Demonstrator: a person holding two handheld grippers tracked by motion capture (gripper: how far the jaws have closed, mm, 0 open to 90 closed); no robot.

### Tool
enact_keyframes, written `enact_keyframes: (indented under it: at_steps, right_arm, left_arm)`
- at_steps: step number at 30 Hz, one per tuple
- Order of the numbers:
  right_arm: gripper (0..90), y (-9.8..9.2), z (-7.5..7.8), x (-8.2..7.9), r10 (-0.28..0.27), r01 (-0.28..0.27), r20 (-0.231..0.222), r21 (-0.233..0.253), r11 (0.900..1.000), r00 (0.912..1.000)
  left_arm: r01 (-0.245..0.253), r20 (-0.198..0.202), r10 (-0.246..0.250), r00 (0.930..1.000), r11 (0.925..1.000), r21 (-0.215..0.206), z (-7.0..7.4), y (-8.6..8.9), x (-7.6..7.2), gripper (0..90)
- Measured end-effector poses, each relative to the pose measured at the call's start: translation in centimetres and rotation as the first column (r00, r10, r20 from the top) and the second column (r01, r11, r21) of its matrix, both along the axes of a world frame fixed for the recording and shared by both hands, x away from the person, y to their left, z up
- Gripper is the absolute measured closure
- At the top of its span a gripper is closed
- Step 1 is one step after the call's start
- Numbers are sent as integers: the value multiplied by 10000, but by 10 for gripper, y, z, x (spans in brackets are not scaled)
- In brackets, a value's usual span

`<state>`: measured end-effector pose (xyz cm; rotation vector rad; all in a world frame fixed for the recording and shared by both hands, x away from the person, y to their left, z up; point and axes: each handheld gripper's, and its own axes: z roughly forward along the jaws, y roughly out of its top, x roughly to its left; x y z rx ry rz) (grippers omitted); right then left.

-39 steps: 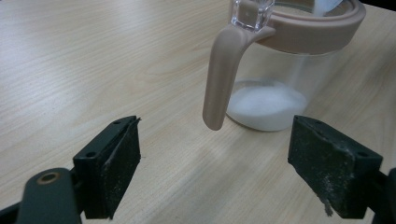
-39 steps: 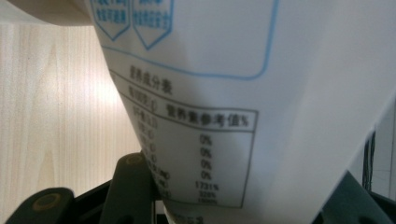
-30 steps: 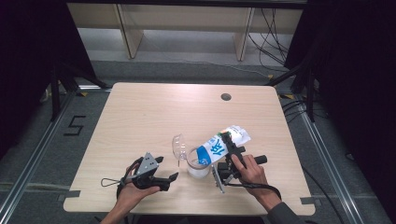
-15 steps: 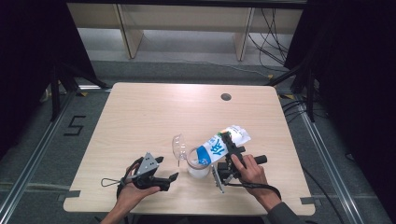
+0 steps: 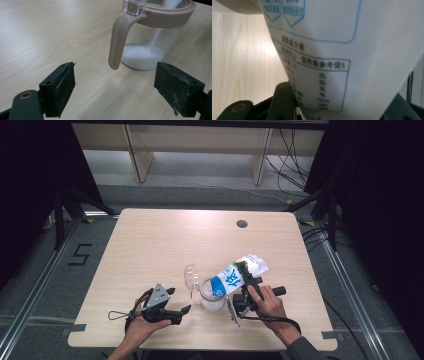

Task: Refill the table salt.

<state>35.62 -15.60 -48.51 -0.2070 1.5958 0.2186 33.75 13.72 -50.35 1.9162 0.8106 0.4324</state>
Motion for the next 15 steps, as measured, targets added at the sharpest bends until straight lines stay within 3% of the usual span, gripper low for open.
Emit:
enact_keyframes:
  at_steps: [15]
  right_arm:
    - [568,0,1,0,-66,66,-84,5,10000,9999]
  left_arm:
    - [15,2,-15,10000,10000,19,0,0,0,165]
